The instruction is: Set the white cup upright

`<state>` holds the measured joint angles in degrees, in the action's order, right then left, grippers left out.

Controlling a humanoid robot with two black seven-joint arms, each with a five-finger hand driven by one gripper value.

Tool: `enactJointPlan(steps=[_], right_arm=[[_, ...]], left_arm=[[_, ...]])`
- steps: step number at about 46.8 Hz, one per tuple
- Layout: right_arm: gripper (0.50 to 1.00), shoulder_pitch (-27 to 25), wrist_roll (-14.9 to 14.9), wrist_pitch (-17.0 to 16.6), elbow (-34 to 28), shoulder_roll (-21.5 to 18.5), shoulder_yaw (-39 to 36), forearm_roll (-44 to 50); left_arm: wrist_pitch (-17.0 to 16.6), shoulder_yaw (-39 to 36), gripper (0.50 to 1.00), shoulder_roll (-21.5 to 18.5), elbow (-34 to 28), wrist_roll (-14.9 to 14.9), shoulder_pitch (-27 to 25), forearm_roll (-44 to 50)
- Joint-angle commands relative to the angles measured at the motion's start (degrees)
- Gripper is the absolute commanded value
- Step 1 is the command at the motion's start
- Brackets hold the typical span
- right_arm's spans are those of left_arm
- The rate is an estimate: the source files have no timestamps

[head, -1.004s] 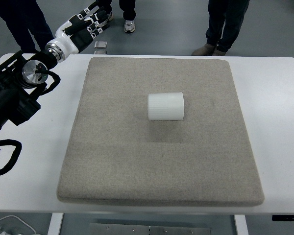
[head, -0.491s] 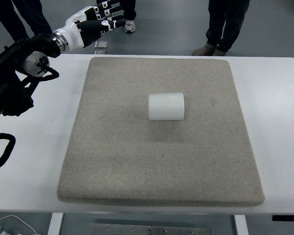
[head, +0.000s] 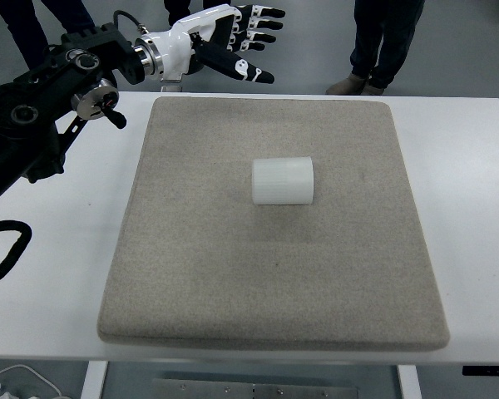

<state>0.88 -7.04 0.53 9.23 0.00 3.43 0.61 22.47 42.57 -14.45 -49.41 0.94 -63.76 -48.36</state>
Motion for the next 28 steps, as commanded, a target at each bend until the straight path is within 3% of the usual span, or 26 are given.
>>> enactJointPlan(steps=[1, 6, 19, 28], right_arm=[[0.93, 0.0, 0.01, -0.01, 0.0, 0.0, 0.0, 0.0], [0.93, 0.0, 0.01, 0.08, 0.0, 0.0, 0.0, 0.0], [0.93, 0.0, 0.01, -0.01, 0.0, 0.0, 0.0, 0.0], [0.93, 0.0, 0.01, 0.08, 0.0, 0.0, 0.0, 0.0]], left_arm=[[-1.46, -2.14, 0.971, -0.14, -2.44, 2.39, -0.4, -2.27], [-1.64, -2.85, 0.943, -1.01, -6.22, 5.99, -0.58, -2.89], [-2.17, -4.16, 0.949, -1.54, -15.01, 19.44, -1.28, -3.5], [-2.61, -9.08, 0.958, -1.28, -15.9, 21.73, -3.39, -5.87]])
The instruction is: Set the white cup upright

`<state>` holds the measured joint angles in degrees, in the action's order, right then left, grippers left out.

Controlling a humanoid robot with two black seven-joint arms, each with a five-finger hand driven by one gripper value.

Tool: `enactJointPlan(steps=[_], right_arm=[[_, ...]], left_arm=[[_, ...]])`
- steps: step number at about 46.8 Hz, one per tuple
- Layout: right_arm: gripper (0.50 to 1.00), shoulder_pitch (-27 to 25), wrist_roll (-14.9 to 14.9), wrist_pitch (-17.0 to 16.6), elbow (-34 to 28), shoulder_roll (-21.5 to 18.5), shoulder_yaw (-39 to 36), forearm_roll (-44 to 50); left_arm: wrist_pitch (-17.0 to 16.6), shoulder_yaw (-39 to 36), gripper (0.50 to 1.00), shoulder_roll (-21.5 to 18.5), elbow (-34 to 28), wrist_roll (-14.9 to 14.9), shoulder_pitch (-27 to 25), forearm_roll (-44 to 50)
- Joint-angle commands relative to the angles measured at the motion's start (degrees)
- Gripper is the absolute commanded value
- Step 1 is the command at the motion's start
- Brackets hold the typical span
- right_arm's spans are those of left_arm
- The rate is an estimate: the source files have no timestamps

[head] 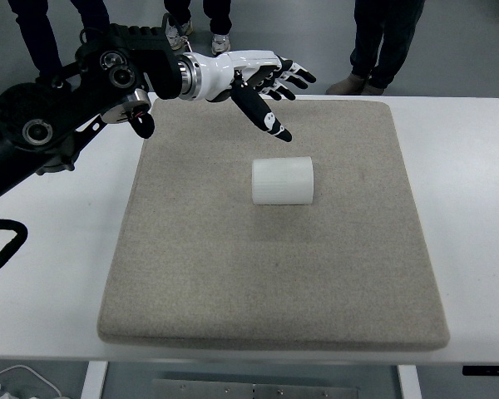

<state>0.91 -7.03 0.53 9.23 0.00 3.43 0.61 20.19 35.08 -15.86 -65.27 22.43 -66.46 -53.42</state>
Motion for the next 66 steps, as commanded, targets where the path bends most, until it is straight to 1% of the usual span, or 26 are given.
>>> enactJointPlan(steps=[1, 7, 16, 38, 48, 66], right_arm=[[0.93, -0.03, 0.0, -0.01, 0.0, 0.0, 0.0, 0.0], [0.93, -0.03, 0.0, -0.01, 0.0, 0.0, 0.0, 0.0], [0.93, -0.03, 0.0, 0.08, 0.0, 0.0, 0.0, 0.0], [0.93, -0.03, 0.0, -0.01, 0.0, 0.0, 0.0, 0.0], [0.93, -0.03, 0.0, -0.01, 0.0, 0.0, 0.0, 0.0], [0.93, -0.03, 0.0, -0.01, 0.0, 0.0, 0.0, 0.0]], left_arm=[[-0.5, -2.2, 0.958, 0.22, -0.03, 0.24, -0.86, -1.07], [-2.69, -5.89, 0.958, 0.48, -0.56, 1.03, -1.48, -2.39], [-6.47, -9.5, 0.96, 1.53, -1.62, 1.12, -1.74, -5.56], [-10.78, -15.39, 0.962, 3.38, -1.44, 1.21, -1.57, -9.51], [-10.96, -16.18, 0.962, 4.61, -1.35, 1.21, -1.04, -9.51], [-11.05, -18.64, 0.962, 4.79, -0.83, 1.21, -0.69, -9.87]])
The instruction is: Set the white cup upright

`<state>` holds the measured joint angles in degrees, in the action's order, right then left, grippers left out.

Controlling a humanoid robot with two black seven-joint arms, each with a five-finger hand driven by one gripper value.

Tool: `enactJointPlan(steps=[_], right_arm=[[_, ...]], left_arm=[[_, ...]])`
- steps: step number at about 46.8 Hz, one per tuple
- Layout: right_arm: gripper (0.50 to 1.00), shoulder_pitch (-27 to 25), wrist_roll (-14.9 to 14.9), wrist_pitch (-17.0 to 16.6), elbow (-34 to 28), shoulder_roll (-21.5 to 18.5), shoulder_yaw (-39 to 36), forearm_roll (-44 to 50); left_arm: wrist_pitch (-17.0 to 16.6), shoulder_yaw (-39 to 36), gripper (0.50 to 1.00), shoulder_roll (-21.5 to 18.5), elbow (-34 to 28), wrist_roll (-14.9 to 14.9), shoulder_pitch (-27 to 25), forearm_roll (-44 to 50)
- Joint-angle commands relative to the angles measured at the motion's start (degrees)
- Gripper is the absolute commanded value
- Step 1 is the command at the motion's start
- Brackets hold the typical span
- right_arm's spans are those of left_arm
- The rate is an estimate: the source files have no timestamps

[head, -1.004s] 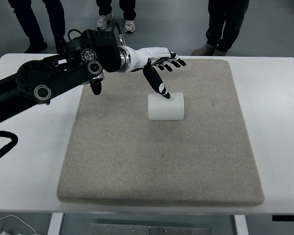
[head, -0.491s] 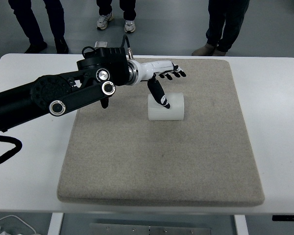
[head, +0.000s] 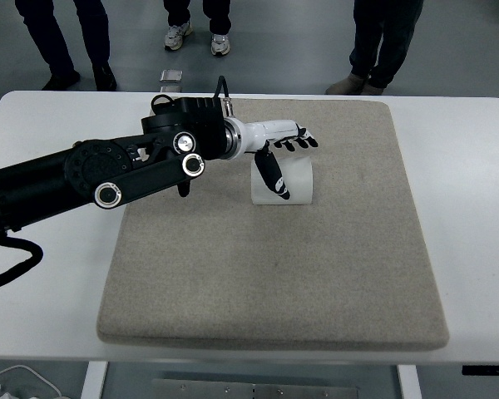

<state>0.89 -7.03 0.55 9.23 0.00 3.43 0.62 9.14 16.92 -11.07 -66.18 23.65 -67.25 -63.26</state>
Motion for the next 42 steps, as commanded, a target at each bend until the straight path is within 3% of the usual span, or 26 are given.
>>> enactJointPlan(steps=[1, 42], right_arm=[[0.93, -0.01, 0.0, 0.07, 0.0, 0.0, 0.0, 0.0], [0.93, -0.01, 0.0, -0.02, 0.0, 0.0, 0.0, 0.0]], left_arm=[[0.0, -0.57, 0.962, 0.0, 0.17, 0.0, 0.1, -0.02], [0.09, -1.89, 0.96, 2.46, 3.07, -0.09, 0.02, -0.81]])
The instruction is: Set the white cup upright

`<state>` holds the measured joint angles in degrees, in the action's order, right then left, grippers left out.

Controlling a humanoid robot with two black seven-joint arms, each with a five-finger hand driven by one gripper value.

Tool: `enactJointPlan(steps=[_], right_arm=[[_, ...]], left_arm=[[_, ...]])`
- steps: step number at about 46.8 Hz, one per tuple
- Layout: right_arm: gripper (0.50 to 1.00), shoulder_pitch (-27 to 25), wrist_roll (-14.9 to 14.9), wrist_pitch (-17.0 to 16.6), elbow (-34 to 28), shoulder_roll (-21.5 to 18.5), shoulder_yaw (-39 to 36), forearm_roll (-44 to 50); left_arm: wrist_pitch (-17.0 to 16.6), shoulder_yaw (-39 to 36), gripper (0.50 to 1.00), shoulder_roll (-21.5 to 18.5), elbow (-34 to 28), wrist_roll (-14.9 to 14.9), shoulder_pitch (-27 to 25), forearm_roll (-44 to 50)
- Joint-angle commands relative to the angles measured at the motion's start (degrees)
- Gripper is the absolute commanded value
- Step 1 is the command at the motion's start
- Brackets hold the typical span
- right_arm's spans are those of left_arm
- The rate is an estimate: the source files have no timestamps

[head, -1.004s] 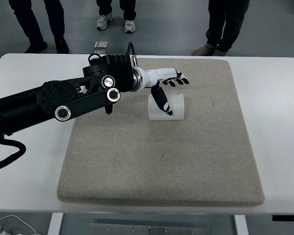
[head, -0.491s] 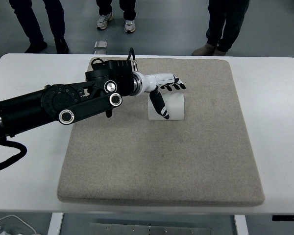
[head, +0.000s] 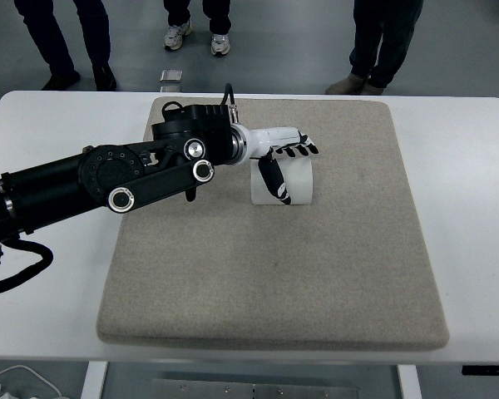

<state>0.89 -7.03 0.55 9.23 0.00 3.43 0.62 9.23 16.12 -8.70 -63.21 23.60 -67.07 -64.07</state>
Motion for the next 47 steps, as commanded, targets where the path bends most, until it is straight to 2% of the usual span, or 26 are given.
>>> enactJointPlan(steps=[1, 12, 14, 23, 28, 32, 35, 41, 47], right_arm=[[0.93, -0.02, 0.0, -0.02, 0.0, 0.0, 0.0, 0.0], [0.93, -0.02, 0.0, -0.02, 0.0, 0.0, 0.0, 0.0], [0.93, -0.02, 0.0, 0.06, 0.0, 0.0, 0.0, 0.0], [0.93, -0.02, 0.0, -0.02, 0.0, 0.0, 0.0, 0.0], [0.93, -0.02, 0.0, -0.02, 0.0, 0.0, 0.0, 0.0], [0.93, -0.02, 0.0, -0.02, 0.0, 0.0, 0.0, 0.0], [0.93, -0.02, 0.0, -0.02, 0.0, 0.0, 0.0, 0.0], [0.93, -0.02, 0.0, -0.02, 0.0, 0.0, 0.0, 0.0], [0.93, -0.02, 0.0, -0.02, 0.0, 0.0, 0.0, 0.0]], left_arm=[[-0.01, -1.7, 0.958, 0.08, 0.11, -0.04, -0.17, 0.0], [-0.01, -2.41, 0.939, 0.17, 0.28, -0.04, -0.25, 0.09], [-0.01, -2.41, 0.898, 0.17, 0.28, -0.04, -0.25, 0.09], [-0.01, -2.41, 0.816, 0.17, 0.28, -0.13, -0.34, 0.0], [-0.01, -2.41, 0.729, 0.17, 0.28, -0.13, -0.6, 0.0], [0.08, -2.41, 0.707, 0.17, 0.19, -0.13, -0.61, 0.0], [0.08, -2.32, 0.632, 0.17, 0.19, -0.13, -0.69, 0.09], [0.35, -1.62, 0.596, 0.08, 0.28, -0.13, -0.78, 1.05], [0.7, -0.3, 0.596, 0.0, 0.28, -0.39, -0.69, 2.19]])
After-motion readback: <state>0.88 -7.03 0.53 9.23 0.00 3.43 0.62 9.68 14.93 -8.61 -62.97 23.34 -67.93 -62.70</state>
